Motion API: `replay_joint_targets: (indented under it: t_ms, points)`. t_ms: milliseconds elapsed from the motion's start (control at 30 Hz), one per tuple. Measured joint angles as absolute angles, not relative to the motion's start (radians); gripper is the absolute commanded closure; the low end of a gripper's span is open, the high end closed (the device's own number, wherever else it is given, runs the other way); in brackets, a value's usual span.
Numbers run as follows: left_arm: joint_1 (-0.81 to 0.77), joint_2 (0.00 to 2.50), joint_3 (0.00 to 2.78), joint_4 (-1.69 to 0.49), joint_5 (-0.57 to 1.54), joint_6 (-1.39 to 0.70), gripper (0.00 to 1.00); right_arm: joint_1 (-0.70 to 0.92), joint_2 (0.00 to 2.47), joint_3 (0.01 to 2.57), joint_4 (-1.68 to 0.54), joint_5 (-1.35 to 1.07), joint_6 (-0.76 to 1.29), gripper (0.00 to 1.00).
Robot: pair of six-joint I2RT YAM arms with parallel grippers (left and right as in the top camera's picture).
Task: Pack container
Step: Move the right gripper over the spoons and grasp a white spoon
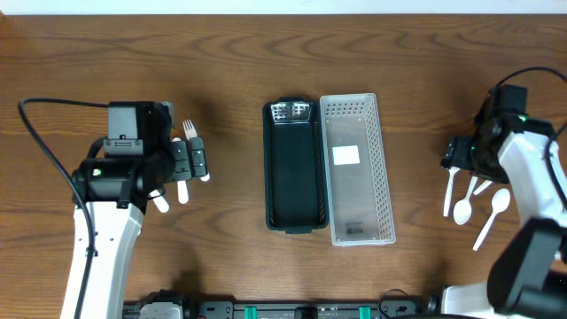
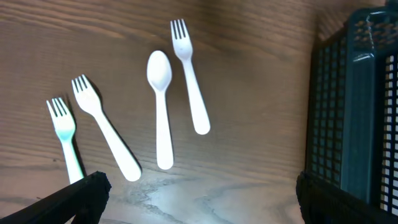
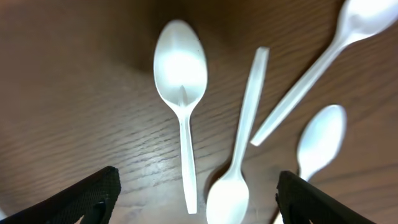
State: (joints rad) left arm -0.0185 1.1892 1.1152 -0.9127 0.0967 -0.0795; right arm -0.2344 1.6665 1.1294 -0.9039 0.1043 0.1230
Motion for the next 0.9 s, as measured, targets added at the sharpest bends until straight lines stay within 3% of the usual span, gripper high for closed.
replay_joint_targets:
  t_ms: [467, 900]
  points:
    - [-0.017, 1.189, 1.115, -0.913, 0.097, -0.079, 0.02, -0.234, 1.856, 1.128, -0.862, 0.068, 0.093, 0.17]
    - [-0.017, 1.189, 1.115, -0.913, 0.097, -0.079, 0.02, -0.234, 1.859, 1.098, -0.793, 0.035, 0.064, 0.18]
